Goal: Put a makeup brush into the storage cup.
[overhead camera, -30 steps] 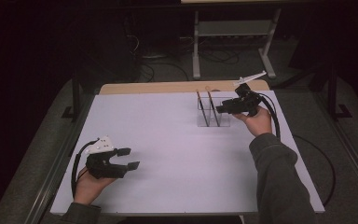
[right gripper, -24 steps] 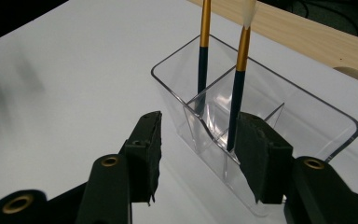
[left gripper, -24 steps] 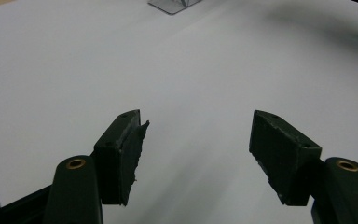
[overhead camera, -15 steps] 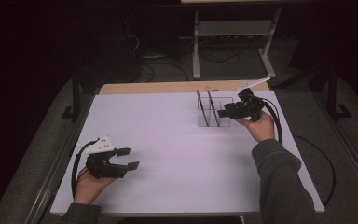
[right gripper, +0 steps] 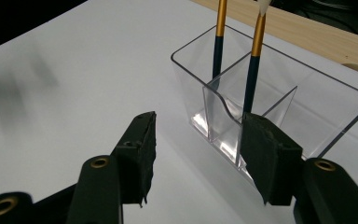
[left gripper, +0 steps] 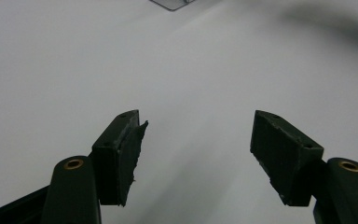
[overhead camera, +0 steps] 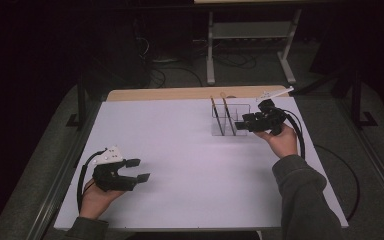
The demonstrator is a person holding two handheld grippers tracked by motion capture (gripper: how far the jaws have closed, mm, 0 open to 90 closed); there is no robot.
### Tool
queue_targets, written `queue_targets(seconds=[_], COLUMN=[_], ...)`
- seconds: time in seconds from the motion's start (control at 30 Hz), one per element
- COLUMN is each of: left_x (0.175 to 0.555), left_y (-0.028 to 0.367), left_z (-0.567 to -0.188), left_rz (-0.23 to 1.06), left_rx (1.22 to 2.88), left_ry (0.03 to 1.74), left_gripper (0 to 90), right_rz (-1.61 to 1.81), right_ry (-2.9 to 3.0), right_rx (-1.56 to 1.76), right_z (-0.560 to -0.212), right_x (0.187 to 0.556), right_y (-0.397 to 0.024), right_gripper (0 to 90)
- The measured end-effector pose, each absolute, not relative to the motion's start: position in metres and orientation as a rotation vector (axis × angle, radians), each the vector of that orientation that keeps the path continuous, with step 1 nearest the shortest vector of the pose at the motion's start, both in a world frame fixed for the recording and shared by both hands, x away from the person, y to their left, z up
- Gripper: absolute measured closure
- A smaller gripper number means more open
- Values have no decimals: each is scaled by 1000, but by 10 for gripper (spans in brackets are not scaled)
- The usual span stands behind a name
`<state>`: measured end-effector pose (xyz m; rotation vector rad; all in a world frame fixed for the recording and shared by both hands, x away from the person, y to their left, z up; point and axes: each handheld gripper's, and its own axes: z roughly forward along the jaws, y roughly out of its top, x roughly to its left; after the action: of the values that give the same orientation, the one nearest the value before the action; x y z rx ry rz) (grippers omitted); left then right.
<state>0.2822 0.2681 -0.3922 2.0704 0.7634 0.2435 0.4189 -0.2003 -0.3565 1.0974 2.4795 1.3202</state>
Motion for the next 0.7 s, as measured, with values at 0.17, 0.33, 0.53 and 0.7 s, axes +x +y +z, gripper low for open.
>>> queue_targets(seconds=[0.17, 0.33, 0.53, 0.7], left_x=[282, 283, 283, 283], left_y=[268, 269, 269, 268], left_z=[-392, -393, -393, -393], left_rz=[243, 246, 247, 249], left_rx=[2073, 2070, 2071, 2073], left_ry=[762, 765, 777, 781], left_gripper=[329, 327, 319, 300], right_rz=[1326, 1336, 1344, 1348], right_ry=[2476, 2472, 2460, 2458], right_rx=[1089, 1096, 1095, 1091], right_z=[-358, -359, -362, -365], right_x=[414, 410, 405, 399], right_y=[-202, -204, -206, -206], right_gripper=[432, 413, 386, 370])
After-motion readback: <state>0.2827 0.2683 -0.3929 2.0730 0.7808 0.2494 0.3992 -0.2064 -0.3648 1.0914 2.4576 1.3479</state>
